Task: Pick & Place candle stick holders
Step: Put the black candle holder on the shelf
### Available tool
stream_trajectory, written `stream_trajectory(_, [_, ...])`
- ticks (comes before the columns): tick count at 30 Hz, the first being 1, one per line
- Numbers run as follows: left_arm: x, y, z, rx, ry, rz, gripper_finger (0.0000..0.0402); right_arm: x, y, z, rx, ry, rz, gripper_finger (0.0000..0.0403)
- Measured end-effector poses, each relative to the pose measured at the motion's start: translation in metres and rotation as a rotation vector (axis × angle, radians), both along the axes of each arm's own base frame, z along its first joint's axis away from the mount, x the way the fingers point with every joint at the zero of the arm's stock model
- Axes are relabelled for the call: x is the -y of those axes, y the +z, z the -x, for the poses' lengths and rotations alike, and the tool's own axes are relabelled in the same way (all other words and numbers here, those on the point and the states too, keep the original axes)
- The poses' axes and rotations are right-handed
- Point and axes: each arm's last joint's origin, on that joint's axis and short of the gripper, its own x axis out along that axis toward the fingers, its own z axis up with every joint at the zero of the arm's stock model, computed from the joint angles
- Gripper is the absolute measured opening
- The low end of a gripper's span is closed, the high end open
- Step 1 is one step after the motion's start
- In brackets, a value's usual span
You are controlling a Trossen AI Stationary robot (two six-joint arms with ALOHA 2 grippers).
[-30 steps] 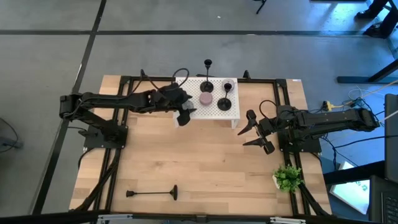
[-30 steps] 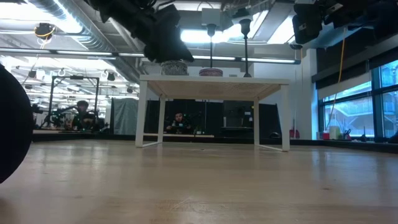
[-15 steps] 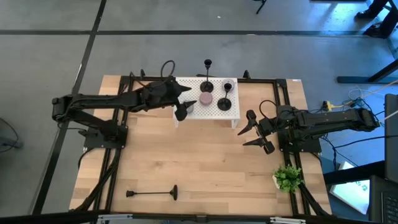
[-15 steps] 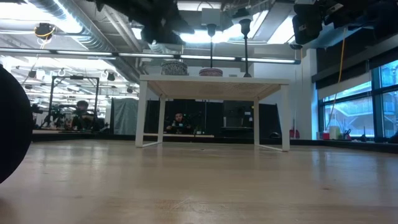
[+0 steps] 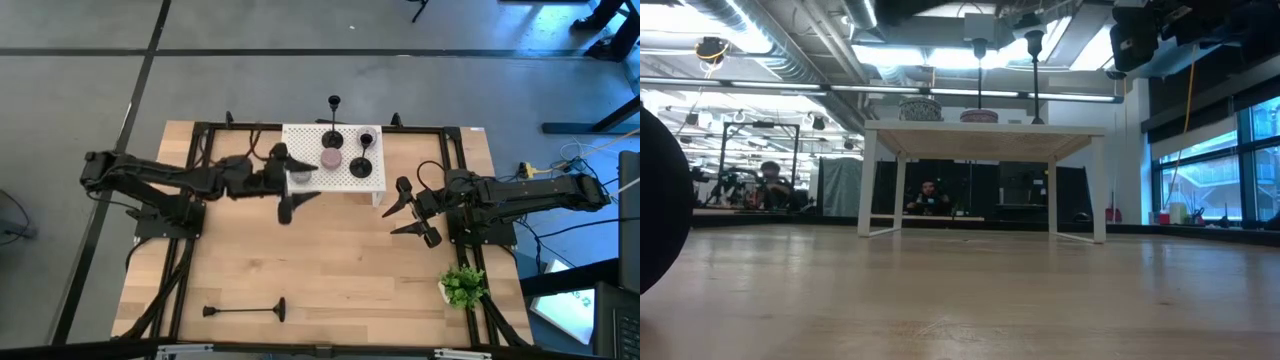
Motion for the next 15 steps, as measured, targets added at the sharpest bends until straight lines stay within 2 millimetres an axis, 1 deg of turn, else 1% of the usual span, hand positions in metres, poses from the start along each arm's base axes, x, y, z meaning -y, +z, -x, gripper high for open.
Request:
stream_trajectory(8, [0.043, -0.001, 0.004, 0.071, -0.144, 0.023, 0.0306, 0.000, 0.000, 0.000, 0.001, 0.000, 0.000, 0.0220])
stream_trajectory(15, [0.076, -0.002, 0.011, 0.069, -0.190, 0.028, 0.0306, 0.000, 0.002, -0.001, 0.021, 0.000, -0.001, 0.0220])
